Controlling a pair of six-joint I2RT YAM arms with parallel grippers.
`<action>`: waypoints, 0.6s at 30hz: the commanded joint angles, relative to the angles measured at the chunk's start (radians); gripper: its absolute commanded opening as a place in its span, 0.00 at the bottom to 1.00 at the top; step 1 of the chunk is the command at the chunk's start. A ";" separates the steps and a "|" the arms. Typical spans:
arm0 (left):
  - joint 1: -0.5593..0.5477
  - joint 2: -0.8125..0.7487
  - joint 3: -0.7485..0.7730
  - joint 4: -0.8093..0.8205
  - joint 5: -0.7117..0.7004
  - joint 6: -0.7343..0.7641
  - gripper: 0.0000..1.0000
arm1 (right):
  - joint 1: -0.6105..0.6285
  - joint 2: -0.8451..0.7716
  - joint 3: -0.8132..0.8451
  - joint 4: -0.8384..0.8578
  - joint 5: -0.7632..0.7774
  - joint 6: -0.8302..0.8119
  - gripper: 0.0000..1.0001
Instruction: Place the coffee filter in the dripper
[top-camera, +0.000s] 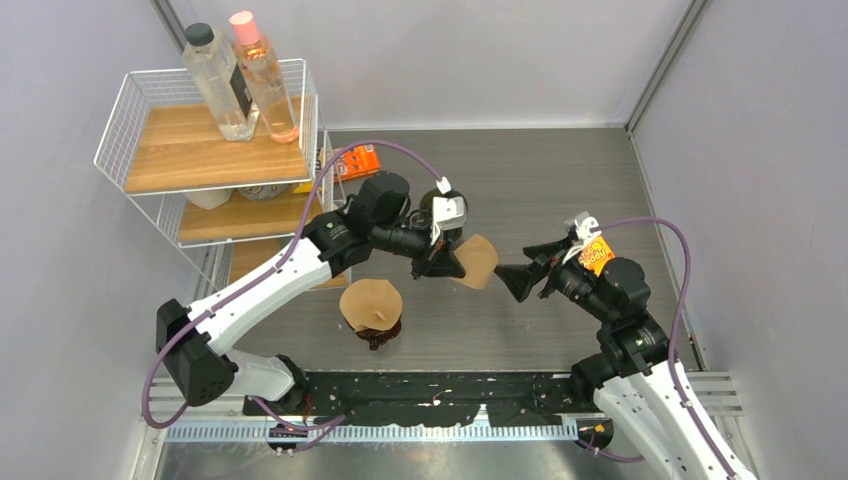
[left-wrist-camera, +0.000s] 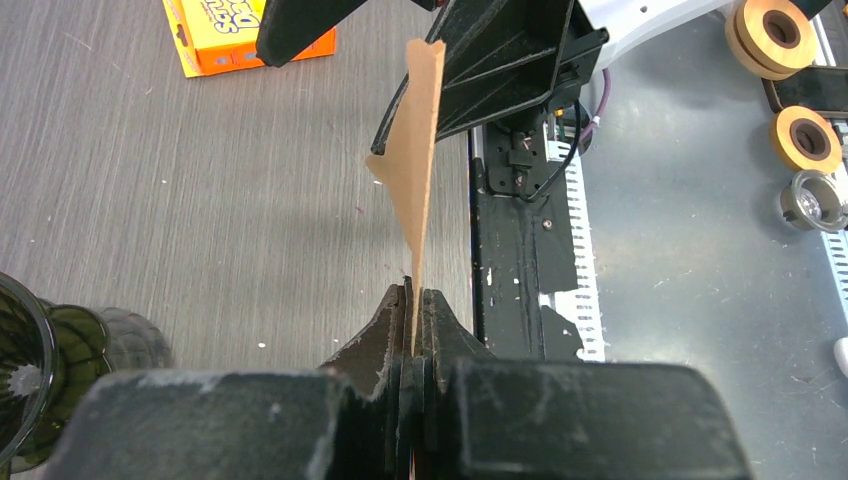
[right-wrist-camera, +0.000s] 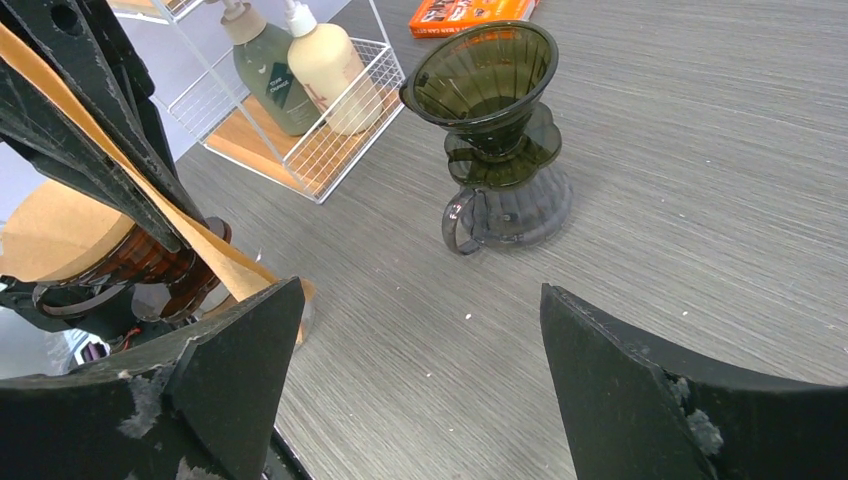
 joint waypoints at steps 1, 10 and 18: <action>0.001 -0.005 0.029 0.021 0.033 -0.005 0.00 | 0.004 0.010 0.036 0.068 -0.035 0.009 0.96; 0.001 0.009 0.046 0.027 -0.003 -0.045 0.00 | 0.004 -0.016 0.025 0.053 -0.132 0.013 0.95; 0.001 0.028 0.064 0.017 -0.022 -0.064 0.00 | 0.004 -0.035 0.017 0.055 -0.141 0.022 0.95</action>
